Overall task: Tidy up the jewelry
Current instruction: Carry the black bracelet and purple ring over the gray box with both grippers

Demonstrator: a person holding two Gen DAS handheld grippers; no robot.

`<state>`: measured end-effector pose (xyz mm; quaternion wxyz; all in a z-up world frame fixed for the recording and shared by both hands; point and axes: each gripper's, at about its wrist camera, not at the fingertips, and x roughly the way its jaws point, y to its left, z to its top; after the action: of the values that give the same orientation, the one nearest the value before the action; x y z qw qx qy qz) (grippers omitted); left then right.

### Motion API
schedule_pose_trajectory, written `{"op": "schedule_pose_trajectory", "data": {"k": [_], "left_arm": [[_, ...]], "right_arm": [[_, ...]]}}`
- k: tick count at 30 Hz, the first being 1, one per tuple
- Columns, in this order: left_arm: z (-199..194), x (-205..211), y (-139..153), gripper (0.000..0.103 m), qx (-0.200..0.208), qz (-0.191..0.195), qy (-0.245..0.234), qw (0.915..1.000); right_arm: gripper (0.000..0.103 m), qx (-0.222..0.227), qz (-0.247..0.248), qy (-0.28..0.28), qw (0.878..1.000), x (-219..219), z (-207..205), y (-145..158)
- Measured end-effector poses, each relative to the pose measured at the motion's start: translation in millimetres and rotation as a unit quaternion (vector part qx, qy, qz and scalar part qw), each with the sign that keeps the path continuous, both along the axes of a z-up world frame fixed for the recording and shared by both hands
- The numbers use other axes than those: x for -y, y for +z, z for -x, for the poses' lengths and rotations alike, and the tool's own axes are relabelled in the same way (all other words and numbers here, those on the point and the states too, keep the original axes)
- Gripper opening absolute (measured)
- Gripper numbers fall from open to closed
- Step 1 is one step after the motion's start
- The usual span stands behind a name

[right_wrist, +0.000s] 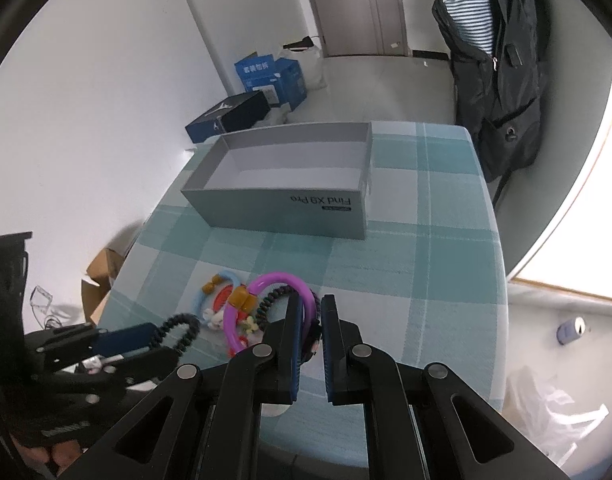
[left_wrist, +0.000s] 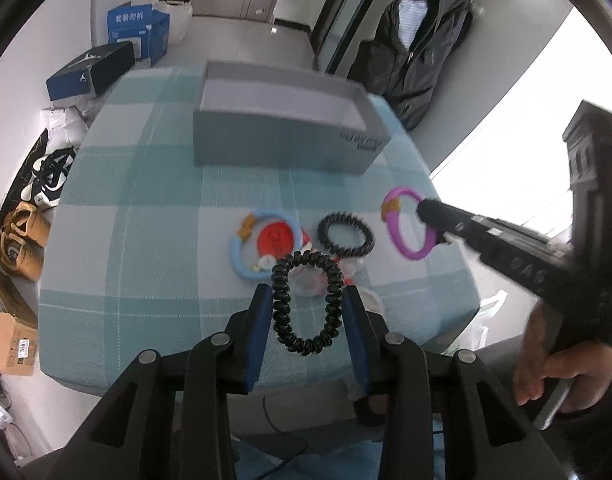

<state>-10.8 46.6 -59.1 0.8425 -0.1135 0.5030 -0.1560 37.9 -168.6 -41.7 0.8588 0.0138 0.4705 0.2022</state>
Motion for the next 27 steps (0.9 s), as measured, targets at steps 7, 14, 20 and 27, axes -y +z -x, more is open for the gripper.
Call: {"op": "schedule_pose_trajectory", "data": {"k": [7,14,20,27], "left_arm": [[-12,-7,29,0.030,0.043,0.009,0.025,0.9987],[-46,-19,56,0.030,0.055,0.026,0.062,0.9962],[-80,-23,77,0.030,0.075,0.023,0.069,0.9945],[-118,-19,66,0.030,0.072,0.007,0.068,0.9951]], "right_arm": [[0.008,0.005,-0.036,-0.009,0.999,2,-5,13],[0.008,0.016,-0.079,-0.013,0.997,4,-24,44],[0.008,0.035,-0.084,-0.004,0.996,1,-58,76],[0.008,0.041,-0.056,0.013,0.998,-16,-113,78]]}}
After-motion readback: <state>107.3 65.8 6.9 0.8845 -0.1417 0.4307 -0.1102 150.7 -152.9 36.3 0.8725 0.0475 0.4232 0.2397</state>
